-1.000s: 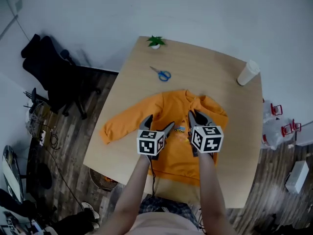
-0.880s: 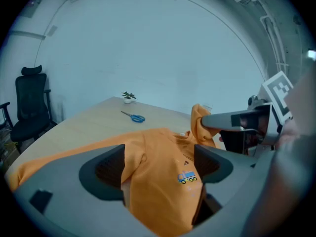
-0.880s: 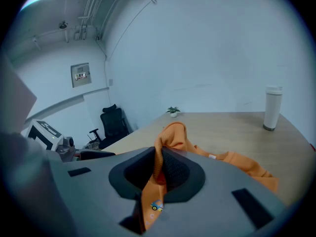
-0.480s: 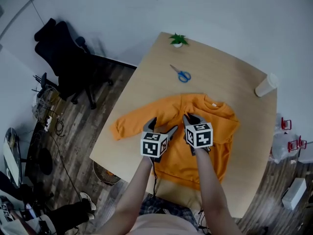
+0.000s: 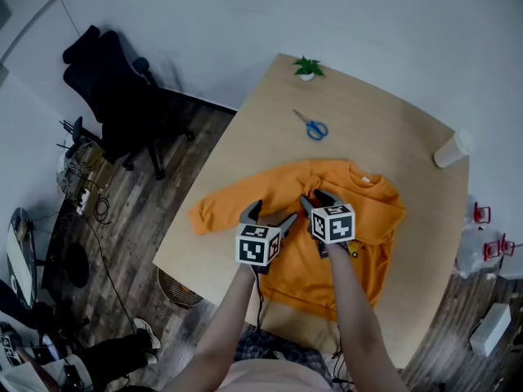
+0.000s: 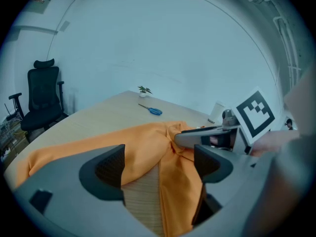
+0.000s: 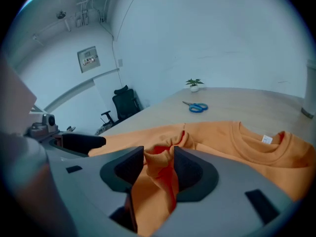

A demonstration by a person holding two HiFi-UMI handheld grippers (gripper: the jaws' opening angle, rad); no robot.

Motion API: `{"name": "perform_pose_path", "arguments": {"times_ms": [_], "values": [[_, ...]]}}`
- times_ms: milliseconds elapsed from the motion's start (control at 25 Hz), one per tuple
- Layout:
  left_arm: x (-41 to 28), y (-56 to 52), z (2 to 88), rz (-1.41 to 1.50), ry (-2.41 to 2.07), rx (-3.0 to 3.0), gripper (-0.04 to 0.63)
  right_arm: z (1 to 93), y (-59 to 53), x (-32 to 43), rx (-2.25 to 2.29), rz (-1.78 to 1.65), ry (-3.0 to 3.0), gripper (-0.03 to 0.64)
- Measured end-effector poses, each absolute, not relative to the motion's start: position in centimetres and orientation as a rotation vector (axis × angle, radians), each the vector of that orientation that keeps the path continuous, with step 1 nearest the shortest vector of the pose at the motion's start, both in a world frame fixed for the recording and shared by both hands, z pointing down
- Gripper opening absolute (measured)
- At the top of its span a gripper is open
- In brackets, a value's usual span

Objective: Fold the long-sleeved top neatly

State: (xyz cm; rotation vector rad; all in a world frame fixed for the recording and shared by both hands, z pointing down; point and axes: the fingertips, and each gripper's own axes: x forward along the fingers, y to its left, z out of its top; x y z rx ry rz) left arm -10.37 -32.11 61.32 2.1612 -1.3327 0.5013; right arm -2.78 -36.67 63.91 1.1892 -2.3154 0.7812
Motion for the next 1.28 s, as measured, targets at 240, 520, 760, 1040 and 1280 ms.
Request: {"name": "perform_pose_path", "arguments": {"times_ms": [240, 520, 760, 1040, 1280], "values": [[-11.5, -32.0, 61.8, 0.504, -1.354, 2.135, 0.440, 61.7, -36.7, -3.6, 1.209, 0.858, -2.481, 0.283], [-12.4, -31.6, 61.6, 0.492, -1.385, 2.115, 0.440, 61.5, -36.9, -0.9, 1.338, 0.866, -2.436, 0.235], [-15.2, -31.5, 61.0, 0.453, -1.472, 2.064, 0.440, 59.2, -37.2, -3.2, 1.286, 0.798, -2.507, 0.259], [-23.0, -30.5, 60.0, 0.411, -1.648, 1.938, 0.440, 57.1, -37.2, -10.0, 1.106, 0.691, -2.583, 0.259], [-29.4, -28.5, 60.4, 0.387, -1.769, 1.793, 0.440, 56.7, -35.5, -16.8, 0.914, 0.614, -2.625, 0.259]]}}
